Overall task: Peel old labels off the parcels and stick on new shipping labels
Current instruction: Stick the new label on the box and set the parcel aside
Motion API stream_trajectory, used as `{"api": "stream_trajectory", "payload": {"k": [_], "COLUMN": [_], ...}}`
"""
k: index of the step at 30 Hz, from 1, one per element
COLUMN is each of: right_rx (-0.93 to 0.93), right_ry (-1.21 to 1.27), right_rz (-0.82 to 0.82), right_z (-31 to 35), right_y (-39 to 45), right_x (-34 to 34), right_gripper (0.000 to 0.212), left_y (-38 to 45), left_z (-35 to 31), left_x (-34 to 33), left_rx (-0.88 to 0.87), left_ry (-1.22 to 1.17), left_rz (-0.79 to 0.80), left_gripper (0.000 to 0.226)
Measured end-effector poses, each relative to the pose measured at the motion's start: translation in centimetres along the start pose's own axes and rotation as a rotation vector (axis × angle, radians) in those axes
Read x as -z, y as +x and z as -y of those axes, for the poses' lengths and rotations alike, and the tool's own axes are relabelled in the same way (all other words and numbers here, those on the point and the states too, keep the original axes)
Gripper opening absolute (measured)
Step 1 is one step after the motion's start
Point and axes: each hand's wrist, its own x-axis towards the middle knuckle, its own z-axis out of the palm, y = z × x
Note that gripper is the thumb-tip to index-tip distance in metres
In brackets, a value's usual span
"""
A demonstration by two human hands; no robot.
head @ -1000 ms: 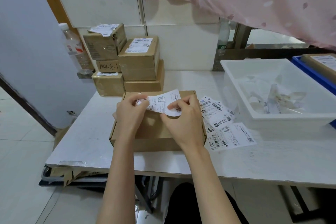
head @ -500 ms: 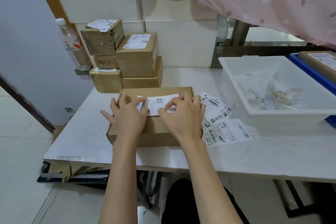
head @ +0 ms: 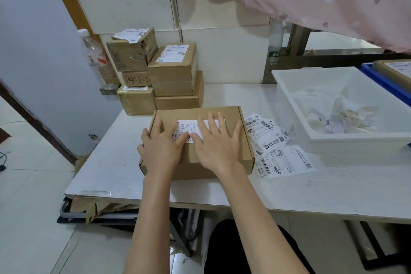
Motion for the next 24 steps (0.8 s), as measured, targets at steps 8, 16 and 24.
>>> {"api": "stream_trajectory", "payload": {"k": [8,16,24], "right_rx": [-0.088,-0.368,-0.366], "right_ry": [0.115,0.511,0.597], "right_rz": [-0.078,-0.162,-0.196], "right_z": [-4.0,-4.8,-4.2], "right_y": [-0.3,-1.5,-1.8], "right_x": [1.5,2.7,3.2], "right_gripper": [0.055,0.086,0.090], "left_y": [0.3,0.6,-0.3], "left_z": [0.3,3.1,2.7], "left_x": [-0.1,1.0,2.0], "left_rx": [-0.021,0.288,0.267], "left_ry": [-0.023,-0.168,-0.219], "left_rz": [-0.049,0.030,-0.015], "left_gripper": [0.049,0.081,0.067]}}
